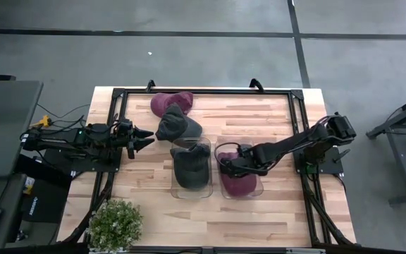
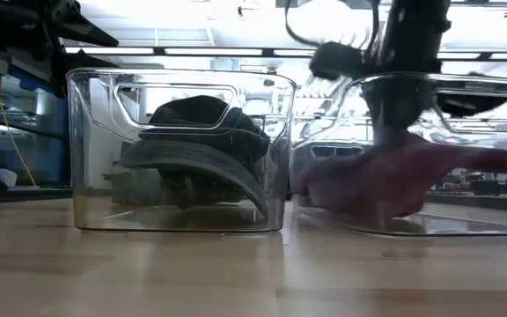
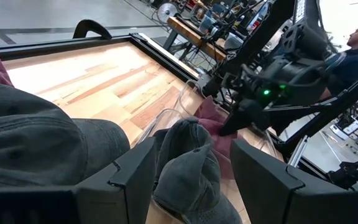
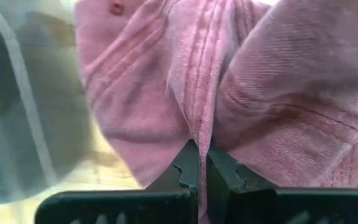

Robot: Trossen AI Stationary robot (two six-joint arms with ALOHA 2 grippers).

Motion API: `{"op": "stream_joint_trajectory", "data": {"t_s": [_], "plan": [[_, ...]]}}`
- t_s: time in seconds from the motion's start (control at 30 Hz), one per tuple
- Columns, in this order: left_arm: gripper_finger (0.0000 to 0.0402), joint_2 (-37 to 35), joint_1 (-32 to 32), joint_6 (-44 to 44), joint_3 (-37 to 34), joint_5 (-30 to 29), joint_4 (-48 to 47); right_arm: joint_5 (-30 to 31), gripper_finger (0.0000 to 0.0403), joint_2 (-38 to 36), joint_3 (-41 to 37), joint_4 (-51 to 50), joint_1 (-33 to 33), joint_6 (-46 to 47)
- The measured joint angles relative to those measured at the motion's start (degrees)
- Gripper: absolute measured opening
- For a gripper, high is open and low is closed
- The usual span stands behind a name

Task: Pick & Place hat
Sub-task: Put the right red cap into the right transparent bin

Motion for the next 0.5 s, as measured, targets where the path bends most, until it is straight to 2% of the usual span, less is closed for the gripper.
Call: {"op": "stream_joint_trajectory", "data": {"t_s": [0.2, 0.5], "plan": [[0.0198, 0.0, 0.0, 0.0, 0.0, 0.0, 0.0, -0.1, 0.0000, 0.0, -3.4, 3.1, 0.0, 1.2], [0.0198, 0.0, 0.0, 0.0, 0.0, 0.0, 0.0, 0.4, 0.0011, -1.0, -3.2, 3.1, 0.0, -2.6]]}}
